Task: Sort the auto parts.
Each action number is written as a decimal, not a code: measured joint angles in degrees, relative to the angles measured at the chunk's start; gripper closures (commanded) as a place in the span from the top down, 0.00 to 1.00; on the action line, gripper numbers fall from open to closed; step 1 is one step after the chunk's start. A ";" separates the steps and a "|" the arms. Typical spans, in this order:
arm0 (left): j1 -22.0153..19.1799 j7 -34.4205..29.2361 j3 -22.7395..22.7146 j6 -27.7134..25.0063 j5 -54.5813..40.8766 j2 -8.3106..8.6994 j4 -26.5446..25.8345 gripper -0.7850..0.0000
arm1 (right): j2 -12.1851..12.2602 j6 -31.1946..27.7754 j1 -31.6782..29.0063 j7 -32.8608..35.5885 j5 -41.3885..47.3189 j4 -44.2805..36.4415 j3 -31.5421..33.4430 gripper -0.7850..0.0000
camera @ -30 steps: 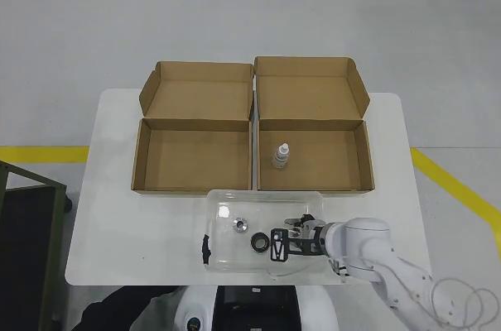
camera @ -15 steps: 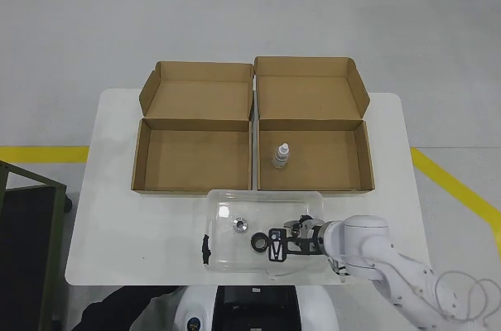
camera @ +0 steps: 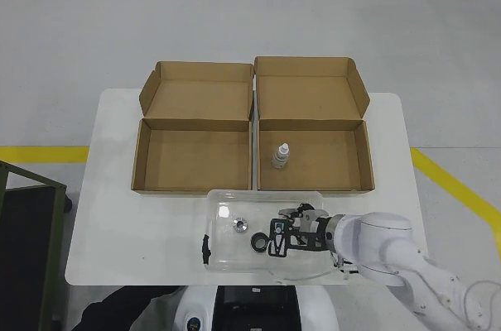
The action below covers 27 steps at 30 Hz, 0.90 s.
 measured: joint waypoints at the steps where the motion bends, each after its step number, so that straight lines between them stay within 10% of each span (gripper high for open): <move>1: 0.00 0.00 0.00 0.00 0.00 0.00 0.00 1.00 | 0.04 0.38 -0.27 -1.55 -0.30 -0.23 0.56 0.00; 27: 0.00 0.00 0.00 0.00 0.00 0.00 0.00 1.00 | -0.65 11.06 -7.55 -49.48 2.12 3.36 10.51 0.00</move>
